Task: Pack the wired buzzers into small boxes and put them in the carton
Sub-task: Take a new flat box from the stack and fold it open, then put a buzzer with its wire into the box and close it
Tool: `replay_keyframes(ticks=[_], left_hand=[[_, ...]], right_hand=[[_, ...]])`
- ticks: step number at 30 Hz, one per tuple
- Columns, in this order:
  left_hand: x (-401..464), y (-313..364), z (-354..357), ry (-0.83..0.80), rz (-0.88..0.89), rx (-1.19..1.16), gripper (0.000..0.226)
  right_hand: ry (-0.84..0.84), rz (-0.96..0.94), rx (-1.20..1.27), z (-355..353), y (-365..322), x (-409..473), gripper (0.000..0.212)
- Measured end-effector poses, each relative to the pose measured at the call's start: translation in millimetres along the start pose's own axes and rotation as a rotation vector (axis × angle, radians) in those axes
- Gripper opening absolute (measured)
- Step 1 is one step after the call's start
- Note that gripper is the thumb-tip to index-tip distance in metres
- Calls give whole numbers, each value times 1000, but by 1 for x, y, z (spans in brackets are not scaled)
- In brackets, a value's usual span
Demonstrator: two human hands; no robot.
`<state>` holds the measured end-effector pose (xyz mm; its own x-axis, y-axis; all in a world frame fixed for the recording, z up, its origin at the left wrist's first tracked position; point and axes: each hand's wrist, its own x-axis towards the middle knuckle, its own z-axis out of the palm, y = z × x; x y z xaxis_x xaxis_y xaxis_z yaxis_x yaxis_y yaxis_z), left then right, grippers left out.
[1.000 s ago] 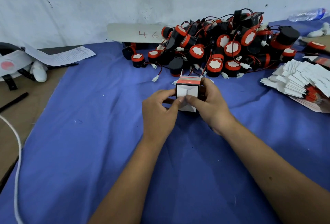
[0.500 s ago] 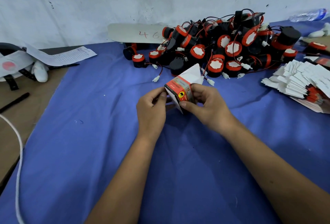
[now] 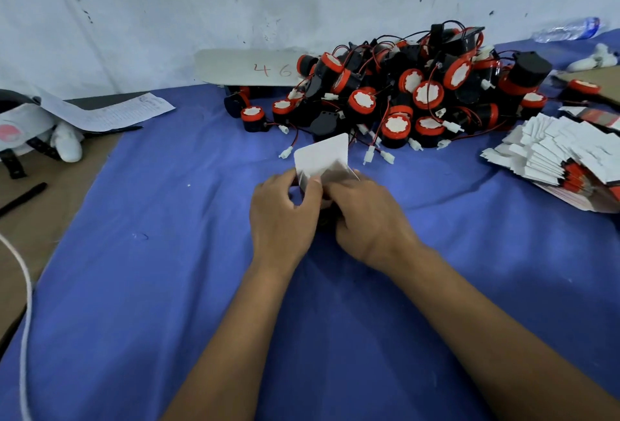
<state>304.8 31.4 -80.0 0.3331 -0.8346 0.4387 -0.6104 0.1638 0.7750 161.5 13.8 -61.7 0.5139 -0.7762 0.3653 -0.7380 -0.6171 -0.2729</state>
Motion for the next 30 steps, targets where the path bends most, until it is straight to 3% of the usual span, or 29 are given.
replay_keyframes(ticks=[2,4,9,12,15,18,20,25,30], left_hand=[[-1,2,2,-22,-63,-79,25],[-3,4,6,-22,-66,-93,34],[-6,5,8,-33,27,-110,25],[-4,2,8,-66,26,-103,38],[-3,1,7,-20,-14,-74,36],[0,1,5,8,-11,-35,31],[0,2,6,10,19,-24,22],[1,7,8,139,26,5,4],[7,0,2,266,8,5,13]], right_hand=[[0,69,-66,0,-3,0,28],[-33,105,-131,0,-6,0,23],[-73,33,-117,-6,-1,2,12],[-69,-27,-56,-7,7,-2,17],[136,-72,284,-8,10,-8,33],[510,-149,401,-11,9,-2,29],[635,-112,518,-10,8,8,26],[690,32,803,-6,10,24,27],[648,-107,572,5,10,20,22]])
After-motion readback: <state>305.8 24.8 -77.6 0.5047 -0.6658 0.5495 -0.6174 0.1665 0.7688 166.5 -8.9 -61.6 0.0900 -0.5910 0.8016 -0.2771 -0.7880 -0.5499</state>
